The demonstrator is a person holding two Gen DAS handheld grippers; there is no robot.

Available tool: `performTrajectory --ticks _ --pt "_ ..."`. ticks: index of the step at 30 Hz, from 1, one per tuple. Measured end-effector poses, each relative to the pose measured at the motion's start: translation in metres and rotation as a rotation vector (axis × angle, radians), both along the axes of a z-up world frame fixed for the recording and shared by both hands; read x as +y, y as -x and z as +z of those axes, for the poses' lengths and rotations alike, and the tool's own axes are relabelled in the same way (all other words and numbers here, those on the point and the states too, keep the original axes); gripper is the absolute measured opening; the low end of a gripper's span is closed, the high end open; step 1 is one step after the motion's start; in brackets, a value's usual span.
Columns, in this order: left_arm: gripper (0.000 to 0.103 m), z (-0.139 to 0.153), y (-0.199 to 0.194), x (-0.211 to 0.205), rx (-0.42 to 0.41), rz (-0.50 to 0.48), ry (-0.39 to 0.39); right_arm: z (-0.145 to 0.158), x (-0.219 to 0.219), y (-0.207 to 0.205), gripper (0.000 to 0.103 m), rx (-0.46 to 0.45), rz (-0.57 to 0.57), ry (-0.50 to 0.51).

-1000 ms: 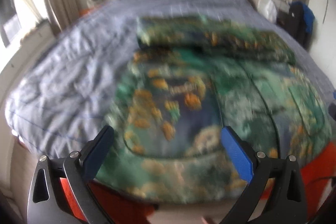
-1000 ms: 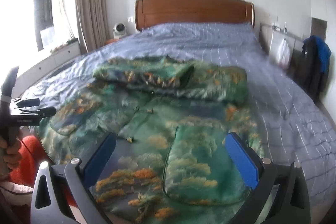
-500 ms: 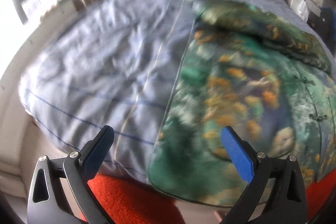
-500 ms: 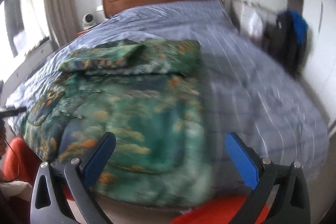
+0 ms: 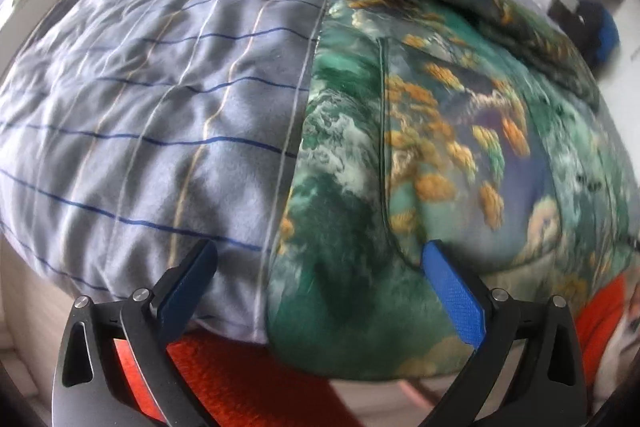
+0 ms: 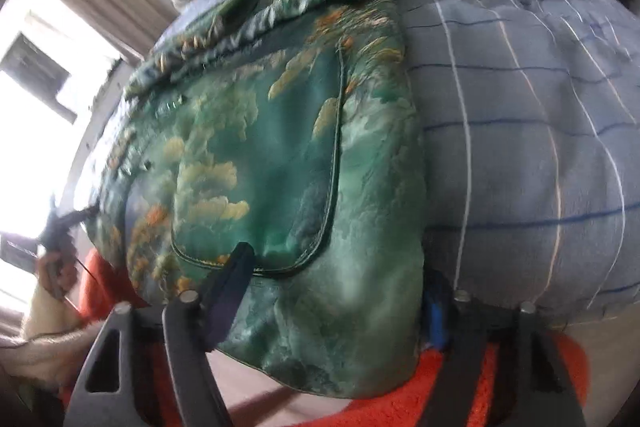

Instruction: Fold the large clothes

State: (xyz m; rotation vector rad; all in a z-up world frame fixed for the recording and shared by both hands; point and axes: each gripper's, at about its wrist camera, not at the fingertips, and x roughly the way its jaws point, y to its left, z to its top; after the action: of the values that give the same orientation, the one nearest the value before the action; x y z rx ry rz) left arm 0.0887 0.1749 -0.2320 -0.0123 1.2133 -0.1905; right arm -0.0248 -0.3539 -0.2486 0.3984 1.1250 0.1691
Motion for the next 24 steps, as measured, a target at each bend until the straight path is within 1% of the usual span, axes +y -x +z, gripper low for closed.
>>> performTrajectory --ticks 1,2,5,6,7,8,9,10,11,14,17,19,22,23,24 --pt "0.103 0.001 0.003 0.003 -0.001 -0.004 -0.009 0.002 0.001 0.000 0.044 -0.002 0.012 0.002" --pt "0.103 0.003 0.006 0.006 -0.004 -0.012 -0.020 0.004 -0.001 0.001 0.030 -0.002 0.015 -0.011" --pt "0.101 -0.001 0.013 0.005 0.012 -0.050 -0.039 0.010 -0.004 0.000 0.025 -0.005 0.012 -0.048" --pt "0.094 -0.004 0.016 0.001 0.022 -0.066 -0.042 0.012 -0.004 0.000 0.024 -0.006 0.014 -0.051" --pt "0.085 -0.005 0.020 -0.002 0.022 -0.075 -0.040 0.013 -0.004 -0.001 0.024 -0.004 0.015 -0.054" --pt "0.063 -0.004 0.023 -0.005 0.023 -0.093 -0.019 0.013 -0.003 -0.001 0.023 -0.002 0.014 -0.056" --pt "0.045 -0.001 0.026 -0.008 0.025 -0.103 -0.005 0.013 -0.004 -0.002 0.022 0.000 0.013 -0.060" --pt "0.033 0.003 0.029 -0.010 0.013 -0.097 -0.027 0.014 -0.005 -0.003 0.022 0.002 0.011 -0.064" --pt "0.014 0.010 0.034 -0.010 -0.002 -0.095 -0.031 0.014 -0.004 -0.004 0.021 0.001 0.008 -0.065" --pt "0.011 0.024 0.042 -0.004 -0.016 -0.073 0.011 0.023 -0.004 -0.001 0.016 -0.017 0.002 -0.075" --pt "0.009 0.038 0.057 0.001 -0.038 -0.073 0.042 0.035 -0.002 0.005 0.014 -0.032 0.014 -0.078" --pt "0.009 0.049 0.074 0.005 -0.045 -0.083 0.057 0.041 -0.002 0.011 0.013 -0.033 0.026 -0.083" --pt "0.009 0.060 0.100 0.011 -0.040 -0.090 0.074 0.048 -0.004 0.024 0.013 -0.024 0.033 -0.110" --pt "0.009 0.062 0.101 0.008 -0.033 -0.084 0.088 0.050 -0.004 0.031 0.013 -0.019 0.035 -0.127" --pt "0.008 0.066 0.111 0.014 -0.019 -0.074 0.128 0.051 -0.006 0.038 0.013 -0.014 0.036 -0.143"
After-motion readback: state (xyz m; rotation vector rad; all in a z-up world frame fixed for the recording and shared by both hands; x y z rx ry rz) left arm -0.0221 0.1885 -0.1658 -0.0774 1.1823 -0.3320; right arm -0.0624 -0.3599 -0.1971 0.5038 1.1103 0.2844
